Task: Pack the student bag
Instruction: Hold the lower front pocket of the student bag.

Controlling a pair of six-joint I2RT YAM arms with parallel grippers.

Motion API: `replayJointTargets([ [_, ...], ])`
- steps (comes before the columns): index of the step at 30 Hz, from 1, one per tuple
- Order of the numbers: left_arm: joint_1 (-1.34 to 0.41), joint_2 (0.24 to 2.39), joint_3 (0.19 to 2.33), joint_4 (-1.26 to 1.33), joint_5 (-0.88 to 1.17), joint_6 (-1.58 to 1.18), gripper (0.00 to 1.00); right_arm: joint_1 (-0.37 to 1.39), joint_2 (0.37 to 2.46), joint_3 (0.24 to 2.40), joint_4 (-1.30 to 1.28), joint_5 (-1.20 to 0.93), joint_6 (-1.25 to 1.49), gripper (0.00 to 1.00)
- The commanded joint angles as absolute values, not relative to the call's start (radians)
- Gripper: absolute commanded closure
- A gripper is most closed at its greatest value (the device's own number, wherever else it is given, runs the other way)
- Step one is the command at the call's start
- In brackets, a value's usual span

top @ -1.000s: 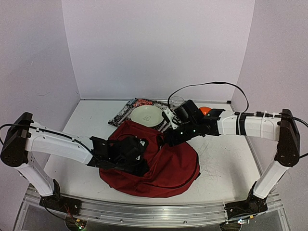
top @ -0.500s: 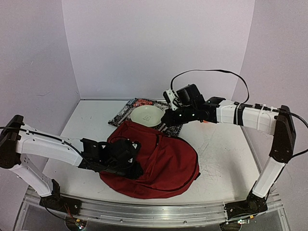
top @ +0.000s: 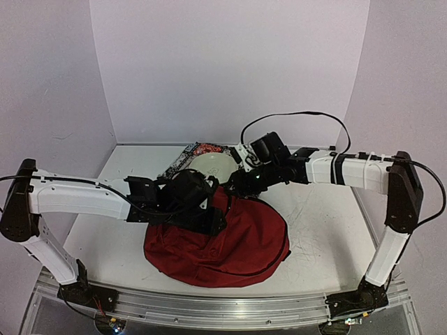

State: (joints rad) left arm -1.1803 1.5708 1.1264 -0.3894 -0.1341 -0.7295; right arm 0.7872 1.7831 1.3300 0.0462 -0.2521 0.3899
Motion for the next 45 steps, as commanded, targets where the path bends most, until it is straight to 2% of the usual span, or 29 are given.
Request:
replayJointTargets([
  [1,-1.147,1.616,1.199,-0.399,-0.156,-0.662,0.48,0.793,1.836,1.356,0.018,-0.29,0.421,0.59],
  [10,-1.138,1.64,1.189,-0.399,-0.138,-0.659,0.47,0.792,1.878,1.389,0.012,-0.307,0.426,0.67],
  [12,-1.138,1.639,1.187,-0.397,-0.137,-0.661,0.47,0.792,1.876,1.387,0.011,-0.311,0.424,0.72],
  [19,-1.138,1.669,1.207,-0.397,-0.115,-0.657,0.47,0.793,1.859,1.385,0.011,-0.318,0.422,1.0],
  [31,-1.137,1.759,1.295,-0.398,-0.119,-0.626,0.47,0.793,1.807,1.379,0.012,-0.341,0.428,1.0],
  [34,-1.138,1.784,1.284,-0.4,-0.095,-0.627,0.58,0.793,1.797,1.379,0.012,-0.335,0.431,1.0],
  [41,-1.138,1.722,1.16,-0.402,-0.043,-0.672,0.94,0.79,1.766,1.392,0.012,-0.273,0.423,1.0],
  [43,-1.138,1.698,1.134,-0.401,-0.037,-0.678,1.0,0.791,1.768,1.4,0.012,-0.264,0.422,1.0],
  [45,-1.139,1.675,1.118,-0.402,-0.032,-0.683,1.0,0.79,1.774,1.407,0.012,-0.255,0.421,1.0],
])
